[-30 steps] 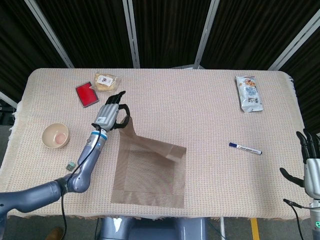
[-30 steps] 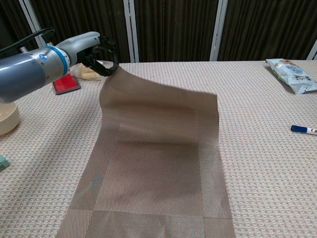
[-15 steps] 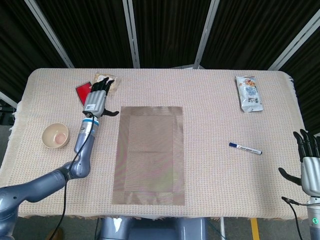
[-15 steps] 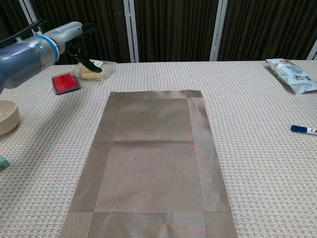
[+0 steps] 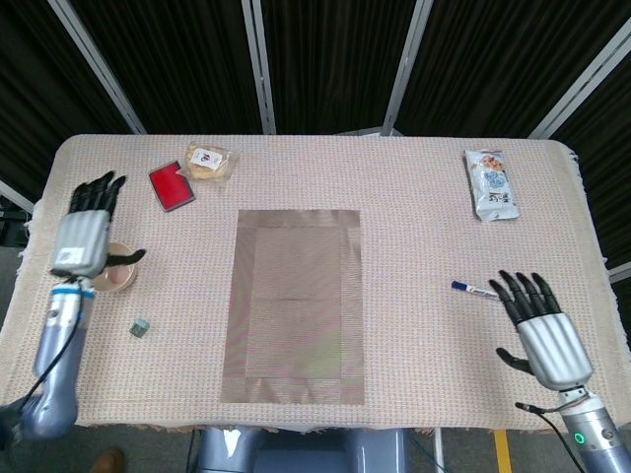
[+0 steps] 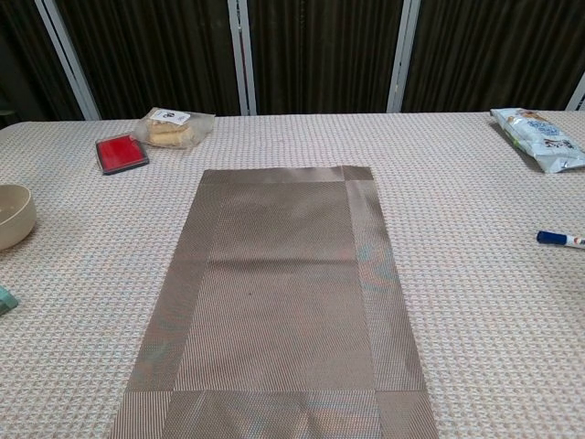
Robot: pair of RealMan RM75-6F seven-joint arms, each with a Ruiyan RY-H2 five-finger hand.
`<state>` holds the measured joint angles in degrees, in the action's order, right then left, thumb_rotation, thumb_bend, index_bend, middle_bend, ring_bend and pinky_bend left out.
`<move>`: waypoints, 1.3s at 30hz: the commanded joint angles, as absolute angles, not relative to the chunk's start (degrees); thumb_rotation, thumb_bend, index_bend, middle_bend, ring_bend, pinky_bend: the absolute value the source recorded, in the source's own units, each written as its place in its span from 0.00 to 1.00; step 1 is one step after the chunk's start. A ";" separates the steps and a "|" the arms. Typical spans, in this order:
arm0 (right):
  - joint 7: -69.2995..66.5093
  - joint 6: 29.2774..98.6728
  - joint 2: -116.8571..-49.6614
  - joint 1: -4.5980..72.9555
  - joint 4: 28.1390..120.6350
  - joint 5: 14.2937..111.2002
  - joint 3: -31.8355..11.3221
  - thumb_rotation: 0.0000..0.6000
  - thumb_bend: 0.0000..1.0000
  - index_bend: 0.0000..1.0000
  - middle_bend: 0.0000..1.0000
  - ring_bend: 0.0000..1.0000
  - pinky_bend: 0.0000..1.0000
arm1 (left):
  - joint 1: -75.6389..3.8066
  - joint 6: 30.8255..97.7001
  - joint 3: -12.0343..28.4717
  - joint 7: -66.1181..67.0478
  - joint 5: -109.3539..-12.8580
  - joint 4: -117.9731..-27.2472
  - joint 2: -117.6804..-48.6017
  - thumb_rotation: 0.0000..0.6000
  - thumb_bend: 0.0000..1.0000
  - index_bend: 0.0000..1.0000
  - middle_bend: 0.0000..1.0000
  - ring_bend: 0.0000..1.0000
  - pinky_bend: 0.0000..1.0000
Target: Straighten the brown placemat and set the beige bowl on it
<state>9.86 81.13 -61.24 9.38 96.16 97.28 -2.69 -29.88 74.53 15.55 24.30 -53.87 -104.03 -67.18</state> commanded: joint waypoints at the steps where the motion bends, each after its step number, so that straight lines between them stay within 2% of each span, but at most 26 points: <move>1: 9.76 75.67 -61.52 14.33 95.52 106.73 1.88 1.00 0.00 0.00 0.00 0.00 0.00 | -20.61 83.20 8.89 25.56 -58.97 -111.81 -59.56 1.00 0.00 0.00 0.00 0.00 0.00; 6: 8.15 70.73 -61.60 19.34 96.86 113.88 4.42 1.00 0.00 0.00 0.00 0.00 0.00 | -15.63 88.63 6.01 22.23 -64.65 -112.23 -59.93 1.00 0.00 0.00 0.00 0.00 0.00; 12: 8.05 66.26 -65.45 24.07 94.65 118.42 5.56 1.00 0.00 0.00 0.00 0.00 0.00 | -13.72 89.43 4.53 21.68 -67.71 -109.91 -61.01 1.00 0.00 0.00 0.00 0.00 0.00; 20: 13.00 57.45 -71.83 28.27 93.19 117.11 5.46 1.00 0.00 0.03 0.00 0.00 0.00 | -12.65 88.39 3.82 20.61 -69.91 -106.53 -62.49 1.00 0.00 0.00 0.00 0.00 0.00; 39: 23.07 48.27 -82.68 33.01 91.86 111.59 4.50 1.00 0.00 0.05 0.00 0.00 0.00 | -12.04 86.62 5.09 20.83 -71.18 -104.82 -64.26 1.00 0.00 0.00 0.00 0.00 0.00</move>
<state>22.51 48.84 -82.09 32.61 92.21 112.07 4.46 -12.12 86.71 4.97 21.04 -71.14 -104.87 -64.32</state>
